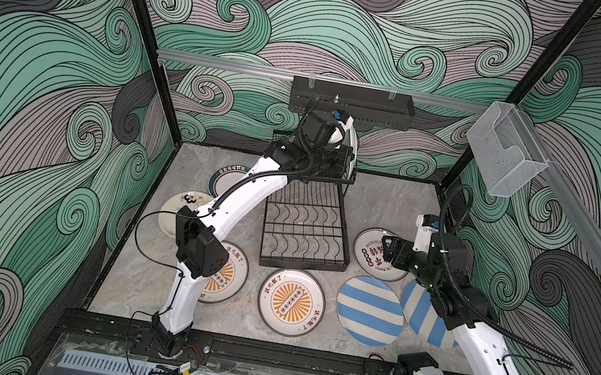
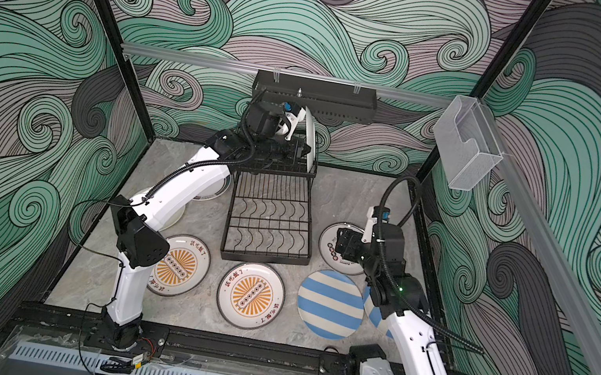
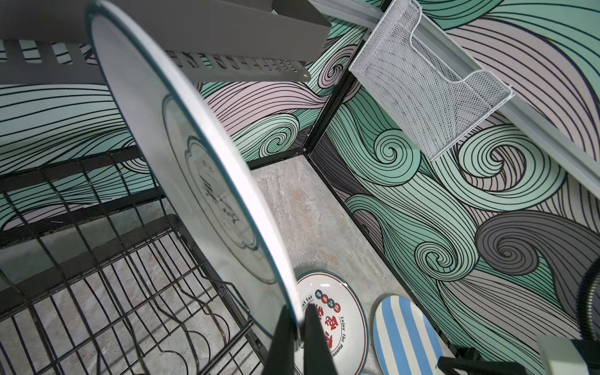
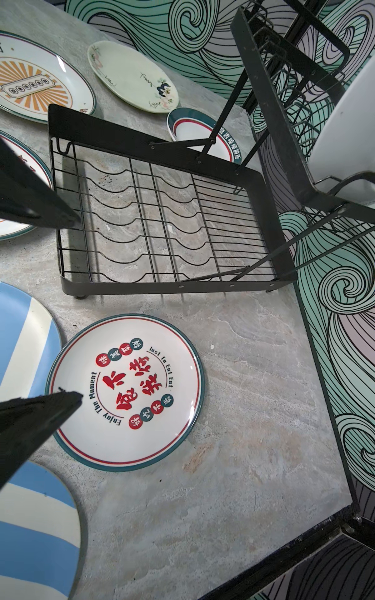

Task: Load plates into a dish rack
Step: Pick up the plate from the dish rack, then place the plate on the dish rack.

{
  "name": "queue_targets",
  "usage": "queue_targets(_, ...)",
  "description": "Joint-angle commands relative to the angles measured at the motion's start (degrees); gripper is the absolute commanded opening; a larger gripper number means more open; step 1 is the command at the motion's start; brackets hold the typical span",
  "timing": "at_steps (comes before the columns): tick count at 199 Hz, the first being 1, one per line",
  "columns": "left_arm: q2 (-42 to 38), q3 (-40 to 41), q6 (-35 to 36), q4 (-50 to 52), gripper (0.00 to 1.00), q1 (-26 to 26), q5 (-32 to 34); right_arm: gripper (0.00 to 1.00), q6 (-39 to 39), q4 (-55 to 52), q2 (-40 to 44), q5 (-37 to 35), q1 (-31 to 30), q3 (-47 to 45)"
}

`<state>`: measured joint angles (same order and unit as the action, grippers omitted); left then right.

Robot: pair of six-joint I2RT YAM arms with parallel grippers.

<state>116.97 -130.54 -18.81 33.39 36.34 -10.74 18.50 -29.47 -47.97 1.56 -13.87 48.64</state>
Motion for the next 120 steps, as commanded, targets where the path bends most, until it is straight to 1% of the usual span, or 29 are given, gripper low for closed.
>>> queue_targets(1,-4.3,1.8,3.4,-1.4,0.0,-1.6,1.3,0.79,-0.1,1.6,-0.1,0.6,-0.1,-0.2)
queue_targets(26,-5.3,5.1,4.3,-2.7,0.0,-2.8,1.1,0.79,-0.3,1.7,-0.6,0.6,-0.3,-0.2)
queue_targets(47,-5.7,6.8,7.1,-5.8,0.0,-3.3,-2.2,0.79,-0.3,1.9,-0.8,0.3,-0.6,-0.1)
queue_targets(62,-4.7,5.5,8.9,-5.9,0.0,-3.5,-4.8,0.79,-0.4,1.8,-1.0,0.1,-0.7,0.1)
queue_targets(78,-2.6,1.7,9.9,-3.3,0.0,-3.6,-6.7,0.79,-0.4,1.8,-0.9,-0.2,-1.0,0.2)
queue_targets(96,-0.8,-1.4,10.0,-0.2,0.0,-3.7,-7.0,0.79,-0.2,1.9,-0.9,-0.6,-1.1,0.1)
queue_targets(120,-0.1,-1.6,9.6,0.4,0.0,-3.8,-6.9,0.79,-0.2,1.9,-1.2,-0.5,-1.2,0.1)
